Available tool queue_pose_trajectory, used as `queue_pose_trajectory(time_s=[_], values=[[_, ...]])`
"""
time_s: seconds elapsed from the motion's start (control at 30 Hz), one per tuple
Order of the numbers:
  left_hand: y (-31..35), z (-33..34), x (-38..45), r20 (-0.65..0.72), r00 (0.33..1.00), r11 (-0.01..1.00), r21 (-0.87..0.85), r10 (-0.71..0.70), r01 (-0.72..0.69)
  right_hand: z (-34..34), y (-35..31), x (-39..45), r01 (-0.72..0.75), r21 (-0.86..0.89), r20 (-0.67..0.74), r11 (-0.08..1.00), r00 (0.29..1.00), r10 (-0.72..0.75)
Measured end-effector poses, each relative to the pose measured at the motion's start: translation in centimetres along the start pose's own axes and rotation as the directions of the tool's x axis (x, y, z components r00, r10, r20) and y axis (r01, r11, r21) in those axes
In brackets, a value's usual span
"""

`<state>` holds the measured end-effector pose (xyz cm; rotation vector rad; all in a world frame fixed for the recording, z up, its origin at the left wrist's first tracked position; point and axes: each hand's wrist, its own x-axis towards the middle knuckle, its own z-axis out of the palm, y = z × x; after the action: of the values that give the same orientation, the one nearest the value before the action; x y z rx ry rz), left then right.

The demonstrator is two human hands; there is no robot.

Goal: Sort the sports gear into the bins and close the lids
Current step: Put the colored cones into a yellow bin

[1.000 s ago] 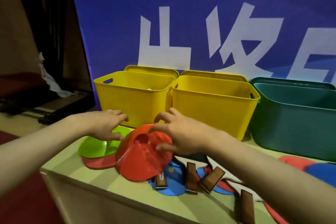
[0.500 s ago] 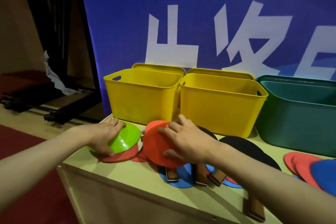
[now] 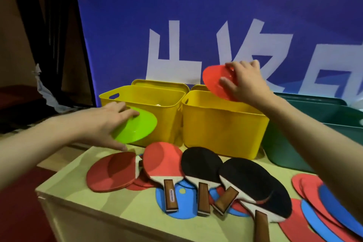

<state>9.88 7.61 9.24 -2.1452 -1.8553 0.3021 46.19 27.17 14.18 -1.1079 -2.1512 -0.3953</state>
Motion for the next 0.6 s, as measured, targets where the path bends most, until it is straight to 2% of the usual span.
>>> queue_pose_trajectory(time_s=[0.07, 0.13, 0.17, 0.37, 0.53, 0.6], values=[[0.3, -1.7, 0.6, -0.049, 0.999, 1.000, -0.029, 0.004, -0.005, 1.7, 2.0, 1.8, -0.043, -0.066, 0.123, 0.997, 0.991, 0.051], [1.2, -3.2, 1.6, -0.107, 0.994, 0.998, -0.049, 0.023, -0.029, 3.0, 3.2, 1.9, -0.056, -0.159, 0.293, 0.986, 0.951, 0.101], [1.8, -4.0, 2.2, -0.131, 0.991, 0.998, -0.055, 0.032, -0.039, 3.4, 3.7, 1.4, -0.061, -0.179, 0.334, 0.982, 0.935, 0.118], [6.0, -8.3, 8.9, -0.259, 0.957, 0.983, -0.090, 0.130, -0.158, 1.2, 6.0, -6.6, 0.027, -0.056, 0.280, 0.998, 0.960, -0.011], [11.8, -11.3, 17.4, -0.344, 0.913, 0.959, -0.098, 0.217, -0.264, -4.8, 9.2, -15.5, 0.006, -0.013, 0.242, 1.000, 0.970, -0.002], [14.1, -12.1, 20.6, -0.315, 0.925, 0.963, -0.095, 0.211, -0.252, -6.9, 10.7, -18.1, -0.008, -0.014, 0.241, 1.000, 0.970, 0.011]])
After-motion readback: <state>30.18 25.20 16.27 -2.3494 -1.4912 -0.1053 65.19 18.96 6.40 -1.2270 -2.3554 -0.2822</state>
